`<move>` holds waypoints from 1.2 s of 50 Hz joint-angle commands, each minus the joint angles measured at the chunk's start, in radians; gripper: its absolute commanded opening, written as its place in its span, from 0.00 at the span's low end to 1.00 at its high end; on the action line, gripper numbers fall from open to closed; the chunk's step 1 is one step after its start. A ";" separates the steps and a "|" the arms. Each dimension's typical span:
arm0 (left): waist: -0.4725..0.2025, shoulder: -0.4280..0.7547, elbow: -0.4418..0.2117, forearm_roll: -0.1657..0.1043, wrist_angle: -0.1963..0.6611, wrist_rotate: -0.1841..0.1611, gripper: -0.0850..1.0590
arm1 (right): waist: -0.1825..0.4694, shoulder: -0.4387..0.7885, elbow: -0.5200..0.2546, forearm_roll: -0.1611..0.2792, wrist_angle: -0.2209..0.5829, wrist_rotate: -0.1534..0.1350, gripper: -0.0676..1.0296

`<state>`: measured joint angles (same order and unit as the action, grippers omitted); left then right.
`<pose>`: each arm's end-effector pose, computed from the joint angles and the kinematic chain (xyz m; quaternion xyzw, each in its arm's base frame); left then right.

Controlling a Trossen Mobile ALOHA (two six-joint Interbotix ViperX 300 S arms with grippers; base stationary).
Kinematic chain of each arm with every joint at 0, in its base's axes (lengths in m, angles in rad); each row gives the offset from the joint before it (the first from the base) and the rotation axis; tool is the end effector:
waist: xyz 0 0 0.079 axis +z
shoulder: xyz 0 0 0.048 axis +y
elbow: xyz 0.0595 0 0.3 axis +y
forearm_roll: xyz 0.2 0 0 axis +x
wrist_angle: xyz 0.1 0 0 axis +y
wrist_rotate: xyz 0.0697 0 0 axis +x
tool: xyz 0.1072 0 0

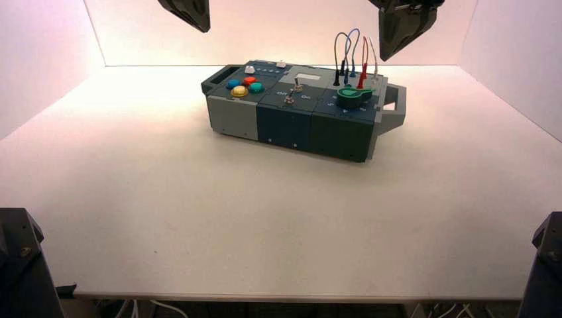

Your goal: Open right gripper.

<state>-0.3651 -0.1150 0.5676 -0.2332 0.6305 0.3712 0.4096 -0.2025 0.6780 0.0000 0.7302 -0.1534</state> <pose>0.3450 -0.1577 0.1469 0.1335 0.4851 -0.2586 0.8246 0.3007 0.1306 0.1303 -0.1768 0.5407 0.2096 0.7953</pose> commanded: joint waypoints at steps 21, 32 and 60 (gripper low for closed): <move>0.003 -0.008 -0.017 0.002 -0.005 0.003 0.05 | -0.002 -0.005 -0.017 0.003 -0.006 -0.003 0.04; 0.002 -0.008 -0.018 0.002 -0.005 0.003 0.05 | -0.002 -0.012 -0.015 0.006 -0.003 0.000 0.04; 0.003 -0.006 -0.017 0.005 -0.005 0.008 0.05 | -0.003 -0.021 -0.021 -0.002 0.009 0.017 0.97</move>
<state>-0.3651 -0.1104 0.5676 -0.2301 0.6305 0.3743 0.4096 -0.1994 0.6780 0.0000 0.7424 -0.1350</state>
